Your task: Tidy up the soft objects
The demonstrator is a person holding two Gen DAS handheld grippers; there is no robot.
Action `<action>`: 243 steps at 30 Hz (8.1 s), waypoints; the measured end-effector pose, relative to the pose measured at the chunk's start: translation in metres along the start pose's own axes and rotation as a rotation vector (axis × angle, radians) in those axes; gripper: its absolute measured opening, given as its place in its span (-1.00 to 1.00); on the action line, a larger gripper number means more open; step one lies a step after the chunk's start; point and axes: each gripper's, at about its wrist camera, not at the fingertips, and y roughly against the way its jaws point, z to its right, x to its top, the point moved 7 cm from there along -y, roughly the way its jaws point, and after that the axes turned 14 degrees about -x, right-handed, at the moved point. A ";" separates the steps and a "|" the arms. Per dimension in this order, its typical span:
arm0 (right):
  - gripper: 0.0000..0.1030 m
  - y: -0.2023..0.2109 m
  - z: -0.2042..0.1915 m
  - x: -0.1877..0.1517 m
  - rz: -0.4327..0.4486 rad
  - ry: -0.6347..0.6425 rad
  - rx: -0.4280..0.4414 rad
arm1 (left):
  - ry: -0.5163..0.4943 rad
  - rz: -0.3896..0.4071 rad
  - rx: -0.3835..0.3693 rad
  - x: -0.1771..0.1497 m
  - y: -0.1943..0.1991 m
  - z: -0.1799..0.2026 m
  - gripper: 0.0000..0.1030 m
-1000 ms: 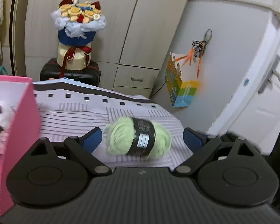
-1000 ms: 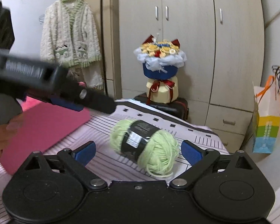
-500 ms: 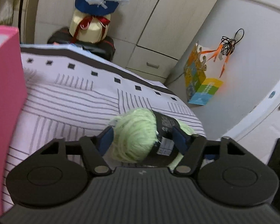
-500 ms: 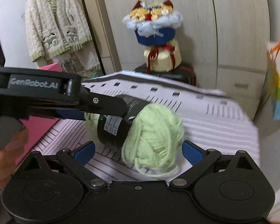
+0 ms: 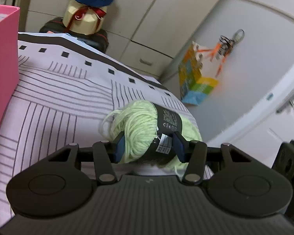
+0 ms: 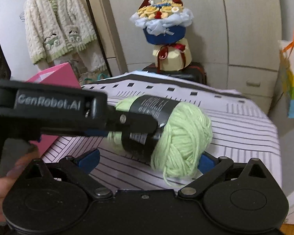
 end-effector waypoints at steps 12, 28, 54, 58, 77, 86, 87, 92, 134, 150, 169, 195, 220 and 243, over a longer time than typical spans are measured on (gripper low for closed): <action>1.00 0.065 -0.015 -0.021 0.153 0.056 -0.152 | -0.074 -0.094 -0.057 -0.043 0.031 0.035 -0.03; 1.00 0.141 -0.055 -0.073 0.204 0.037 -0.135 | -0.202 -0.163 -0.119 -0.108 0.119 0.064 -0.04; 1.00 0.236 -0.208 -0.058 0.264 0.315 -0.040 | -0.344 -0.069 -0.047 -0.120 0.311 0.083 -0.04; 1.00 0.232 -0.228 -0.044 0.279 0.323 -0.017 | -0.363 -0.059 -0.019 -0.107 0.330 0.080 -0.04; 0.96 0.122 -0.258 0.061 0.244 0.319 0.238 | -0.351 0.070 0.109 0.011 0.324 0.002 -0.05; 0.82 0.051 -0.272 0.079 0.168 0.503 0.254 | -0.256 0.029 0.160 0.045 0.288 -0.064 -0.05; 0.83 0.044 -0.275 0.080 0.165 0.535 0.248 | -0.250 0.033 0.179 0.047 0.285 -0.070 -0.05; 0.83 0.010 -0.288 0.077 0.039 0.604 0.251 | -0.262 0.065 0.309 0.053 0.277 -0.097 -0.05; 0.91 0.173 -0.203 0.027 0.211 0.284 0.073 | -0.369 0.148 0.334 -0.027 0.351 0.002 0.35; 0.97 0.253 -0.160 -0.017 0.298 0.160 -0.098 | -0.438 0.191 0.261 -0.079 0.362 0.050 0.83; 1.00 0.270 -0.123 -0.041 0.264 -0.072 -0.381 | -0.428 0.269 0.419 -0.086 0.353 0.054 1.00; 1.00 0.268 -0.114 -0.064 0.196 -0.146 -0.490 | -0.481 0.275 0.509 -0.107 0.337 0.049 1.00; 1.00 0.276 -0.121 -0.072 0.256 -0.069 -0.562 | -0.465 0.248 0.517 -0.118 0.330 0.052 1.00; 1.00 0.280 -0.117 -0.077 0.263 -0.117 -0.567 | -0.465 0.283 0.549 -0.123 0.332 0.052 1.00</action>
